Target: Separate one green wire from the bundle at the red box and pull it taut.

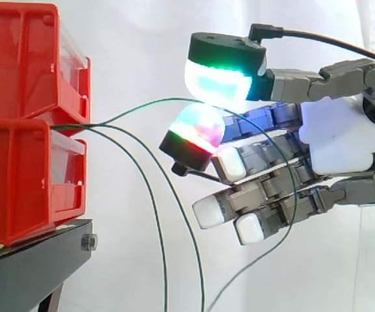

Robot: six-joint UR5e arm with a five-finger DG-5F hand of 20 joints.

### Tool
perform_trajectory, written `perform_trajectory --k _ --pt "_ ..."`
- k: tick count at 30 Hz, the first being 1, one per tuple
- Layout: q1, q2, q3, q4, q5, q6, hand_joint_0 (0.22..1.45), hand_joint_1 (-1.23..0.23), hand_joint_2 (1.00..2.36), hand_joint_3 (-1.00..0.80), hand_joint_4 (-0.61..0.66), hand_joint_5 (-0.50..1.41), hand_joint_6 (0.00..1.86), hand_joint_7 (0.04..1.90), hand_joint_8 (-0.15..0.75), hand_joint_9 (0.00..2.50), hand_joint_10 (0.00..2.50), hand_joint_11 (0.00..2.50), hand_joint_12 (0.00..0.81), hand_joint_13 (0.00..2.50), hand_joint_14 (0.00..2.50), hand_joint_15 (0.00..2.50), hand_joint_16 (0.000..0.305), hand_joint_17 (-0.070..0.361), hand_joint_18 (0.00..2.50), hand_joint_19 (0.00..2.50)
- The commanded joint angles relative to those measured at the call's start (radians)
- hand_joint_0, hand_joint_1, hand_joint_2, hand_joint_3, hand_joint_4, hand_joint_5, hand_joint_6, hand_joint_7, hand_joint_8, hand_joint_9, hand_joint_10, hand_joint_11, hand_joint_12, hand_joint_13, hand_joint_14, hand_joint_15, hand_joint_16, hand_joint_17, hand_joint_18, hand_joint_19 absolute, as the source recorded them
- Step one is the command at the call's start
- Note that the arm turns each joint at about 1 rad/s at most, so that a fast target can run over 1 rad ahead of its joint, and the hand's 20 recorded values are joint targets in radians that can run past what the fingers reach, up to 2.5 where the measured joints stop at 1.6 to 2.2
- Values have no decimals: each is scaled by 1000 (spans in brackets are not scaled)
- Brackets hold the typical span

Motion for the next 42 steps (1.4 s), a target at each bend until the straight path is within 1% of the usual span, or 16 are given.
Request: perform_trajectory --k 1,4,5,9,18,24,29,31,35,36,37,39,42 --pt "0 1 0 0 0 0 589 -633 1011 -334 93 -118 870 1134 259 1188 19 563 308 915 16 413 49 109 766 657" --pt "0 -1 0 0 0 0 591 -661 1014 -274 95 -118 879 1153 255 1186 17 565 308 911 16 414 48 109 765 651" --pt "0 -1 0 0 0 0 595 -681 1014 -243 90 -115 886 1143 265 1196 18 553 320 924 15 401 51 115 790 633" --pt "0 -1 0 0 0 0 602 -718 1013 -208 84 -113 894 1117 275 1206 15 557 332 936 15 393 54 121 815 610" --pt "0 1 0 0 -2 0 611 -745 1013 -209 82 -114 898 1109 267 1197 18 569 327 931 16 395 53 118 803 605" --pt "0 -1 0 0 0 0 616 -763 1013 -163 41 -112 905 1121 272 1197 16 570 326 926 15 392 53 119 811 585" --pt "2 -1 -2 -9 0 0 620 -765 1013 -160 30 -112 910 1103 266 1194 16 581 325 924 15 394 53 118 812 591" --pt "2 -1 -9 -9 -2 0 621 -765 1013 -160 25 -111 911 1103 270 1193 18 580 325 924 15 395 53 118 812 590" --pt "0 -1 -54 3 -5 0 624 -767 1013 -152 13 -110 911 1111 269 1192 15 576 325 921 15 395 52 118 812 585" --pt "0 -1 -75 17 -5 0 628 -772 1013 -154 6 -111 910 1123 265 1186 16 577 324 919 15 396 52 117 803 594" --pt "0 -1 -83 26 -5 0 631 -786 1014 -150 -12 -112 912 1136 262 1184 16 577 325 915 15 397 52 117 802 588" --pt "0 -1 -104 70 -6 0 648 -833 1016 -137 -64 -121 919 1171 245 1167 16 605 312 895 17 402 50 112 781 591" --pt "0 -1 -118 109 -8 0 658 -842 1018 -134 -79 -125 925 1189 234 1166 17 625 304 879 16 408 48 108 763 597"
